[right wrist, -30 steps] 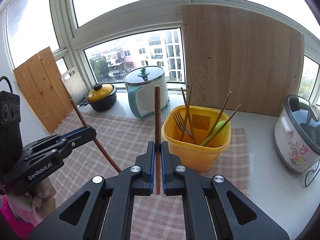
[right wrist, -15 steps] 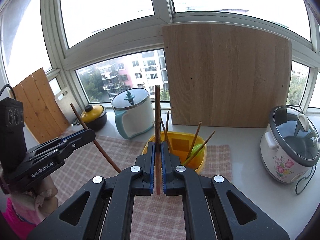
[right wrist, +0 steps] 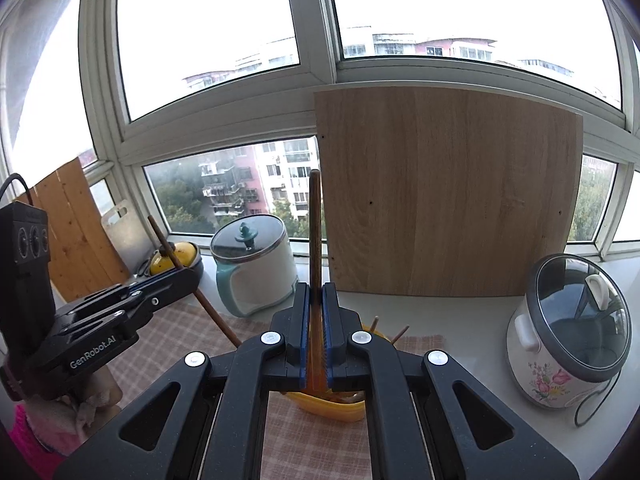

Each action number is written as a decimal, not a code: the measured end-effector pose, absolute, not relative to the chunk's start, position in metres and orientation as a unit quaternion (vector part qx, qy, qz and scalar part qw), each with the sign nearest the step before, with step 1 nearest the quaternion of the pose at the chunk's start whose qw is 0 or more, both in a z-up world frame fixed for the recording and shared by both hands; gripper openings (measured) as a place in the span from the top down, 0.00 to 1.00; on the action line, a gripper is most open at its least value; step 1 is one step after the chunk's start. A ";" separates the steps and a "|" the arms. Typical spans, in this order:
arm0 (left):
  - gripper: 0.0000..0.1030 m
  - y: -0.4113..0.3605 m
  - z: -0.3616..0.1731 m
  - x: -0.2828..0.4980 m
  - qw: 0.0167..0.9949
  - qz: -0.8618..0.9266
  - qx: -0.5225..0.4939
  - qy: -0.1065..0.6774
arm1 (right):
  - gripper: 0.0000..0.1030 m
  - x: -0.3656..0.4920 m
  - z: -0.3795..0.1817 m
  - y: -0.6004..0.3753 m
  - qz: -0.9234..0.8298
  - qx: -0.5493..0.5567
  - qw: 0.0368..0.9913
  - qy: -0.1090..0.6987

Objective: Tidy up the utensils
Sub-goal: 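Lower the chopsticks into the container and open both grippers releasing them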

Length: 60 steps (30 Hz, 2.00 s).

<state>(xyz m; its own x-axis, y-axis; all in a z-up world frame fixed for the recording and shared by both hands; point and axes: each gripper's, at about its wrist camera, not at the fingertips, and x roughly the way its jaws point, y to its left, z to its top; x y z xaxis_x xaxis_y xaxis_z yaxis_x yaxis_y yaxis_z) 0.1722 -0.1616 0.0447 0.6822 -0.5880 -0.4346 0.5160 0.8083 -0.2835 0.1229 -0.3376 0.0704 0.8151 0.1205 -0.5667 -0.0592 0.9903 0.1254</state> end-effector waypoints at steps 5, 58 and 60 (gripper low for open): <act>0.96 -0.170 0.045 0.184 0.916 -0.298 -0.065 0.261 | 0.96 0.140 0.062 -0.339 0.044 0.043 0.949 0.309; 0.73 -0.180 -0.006 0.180 0.900 -0.284 -0.023 0.330 | 0.71 0.169 0.003 -0.347 0.010 0.026 0.925 0.380; 0.73 -0.178 -0.005 0.175 0.900 -0.284 -0.022 0.329 | 0.69 0.164 0.005 -0.346 0.008 0.027 0.925 0.378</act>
